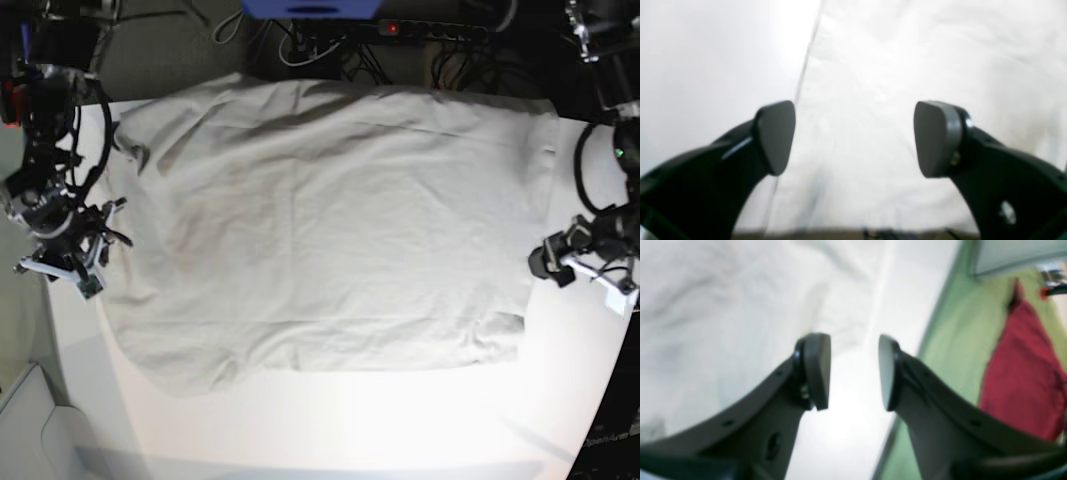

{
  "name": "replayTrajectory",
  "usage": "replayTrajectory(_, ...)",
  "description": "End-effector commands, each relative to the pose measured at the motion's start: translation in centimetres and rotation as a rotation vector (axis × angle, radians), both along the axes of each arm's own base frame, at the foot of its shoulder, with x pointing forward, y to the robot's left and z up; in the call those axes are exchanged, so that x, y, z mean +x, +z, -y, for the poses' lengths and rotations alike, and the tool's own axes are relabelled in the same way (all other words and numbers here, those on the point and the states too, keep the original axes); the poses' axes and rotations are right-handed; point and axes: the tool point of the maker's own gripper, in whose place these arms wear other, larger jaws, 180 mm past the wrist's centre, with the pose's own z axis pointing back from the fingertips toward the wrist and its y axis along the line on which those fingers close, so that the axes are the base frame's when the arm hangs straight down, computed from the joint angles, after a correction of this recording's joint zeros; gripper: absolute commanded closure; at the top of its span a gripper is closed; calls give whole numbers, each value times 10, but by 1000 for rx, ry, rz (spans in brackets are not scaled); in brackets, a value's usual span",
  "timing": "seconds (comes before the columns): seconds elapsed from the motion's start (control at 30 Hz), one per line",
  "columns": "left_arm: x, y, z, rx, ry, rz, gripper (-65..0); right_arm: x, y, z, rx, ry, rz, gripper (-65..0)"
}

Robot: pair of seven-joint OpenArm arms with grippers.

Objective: Layout the t-shirt on the table in an organized manner, then fold the t-shirt properly
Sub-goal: 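Release the t-shirt and move both grippers over its middle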

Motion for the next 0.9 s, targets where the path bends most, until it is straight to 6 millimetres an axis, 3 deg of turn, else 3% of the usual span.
replayTrajectory(0.0, 13, 1, -4, 34, 14, 6, -535, 14, 8, 4, -2, -6, 26, -240)
replayTrajectory(0.2, 20, -45, 6, 141, 28, -73, -535, 46, -20, 2, 96, -41, -54, -240)
replayTrajectory(0.37, 12, -62, 2, 170, 34, -121, -535, 42, -41, 3, 127, -54, -109, -243)
replayTrajectory(0.6, -27, -115, 13, 176, -31, -303, -535, 1, -79, -10, 169, -8, -136, -241)
replayTrajectory(0.73, -54, -127, 17, 178, -53, -359, -535, -24, -93, 2, 142, -12, -187, -240)
replayTrajectory(0.87, -83, -123, 0, 224, -78, -413, -535, -45, -93, 10, 101, -2, -203, -240)
